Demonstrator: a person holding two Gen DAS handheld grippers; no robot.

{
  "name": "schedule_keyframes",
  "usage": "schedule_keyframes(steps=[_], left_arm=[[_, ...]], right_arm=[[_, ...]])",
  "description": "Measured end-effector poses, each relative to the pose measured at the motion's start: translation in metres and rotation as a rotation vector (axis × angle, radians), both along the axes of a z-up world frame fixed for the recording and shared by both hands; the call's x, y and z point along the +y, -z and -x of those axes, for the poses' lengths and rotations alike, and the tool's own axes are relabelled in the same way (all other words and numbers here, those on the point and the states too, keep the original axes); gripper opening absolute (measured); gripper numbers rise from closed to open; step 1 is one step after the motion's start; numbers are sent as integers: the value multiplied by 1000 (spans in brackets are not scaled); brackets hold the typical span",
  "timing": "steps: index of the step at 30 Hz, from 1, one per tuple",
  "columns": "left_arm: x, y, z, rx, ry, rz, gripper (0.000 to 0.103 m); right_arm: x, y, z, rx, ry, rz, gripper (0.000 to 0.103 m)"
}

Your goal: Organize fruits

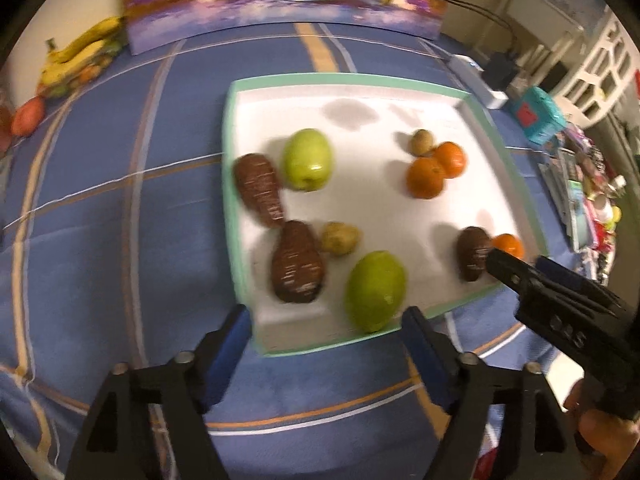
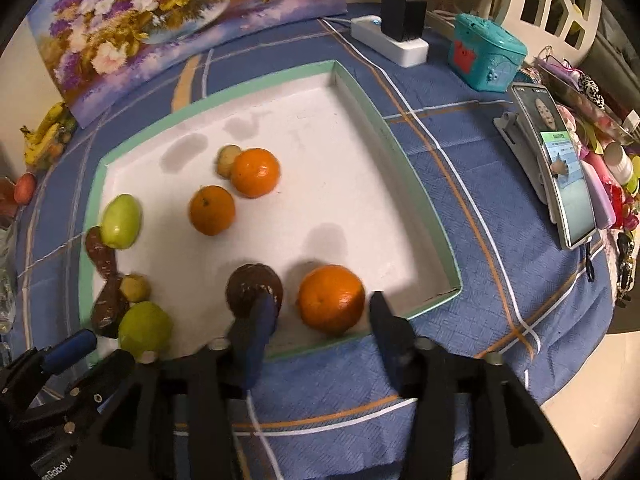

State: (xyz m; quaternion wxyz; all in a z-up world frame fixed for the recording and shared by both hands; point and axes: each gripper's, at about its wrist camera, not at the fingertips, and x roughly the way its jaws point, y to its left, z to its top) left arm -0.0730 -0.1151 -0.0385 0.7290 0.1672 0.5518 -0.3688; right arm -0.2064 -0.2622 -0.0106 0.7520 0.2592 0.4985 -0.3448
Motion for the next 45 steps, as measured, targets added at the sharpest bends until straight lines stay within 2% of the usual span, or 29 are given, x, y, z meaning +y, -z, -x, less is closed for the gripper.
schedule_keyframes(steps=[2, 4, 6, 8, 10, 22, 45], left_arm=[[9, 0, -3, -21, -27, -14, 97], [18, 0, -7, -40, -58, -21, 103], [28, 0, -12, -56, -87, -27, 103], [36, 0, -16, -64, -108, -33, 103], [46, -1, -21, -72, -133, -36, 103], [67, -2, -32, -88, -185, -64, 103], [55, -8, -27, -155, -195, -95, 103]], right_arm=[[8, -1, -5, 19, -21, 20, 75], [14, -1, -8, 17, -37, 16, 75], [19, -2, -8, 2, -50, 4, 76], [24, -2, -9, 5, -62, 8, 84], [29, -4, -11, 9, -75, 20, 88], [46, -16, -21, -10, -125, 73, 89], [53, -15, -30, 1, -152, 83, 89]])
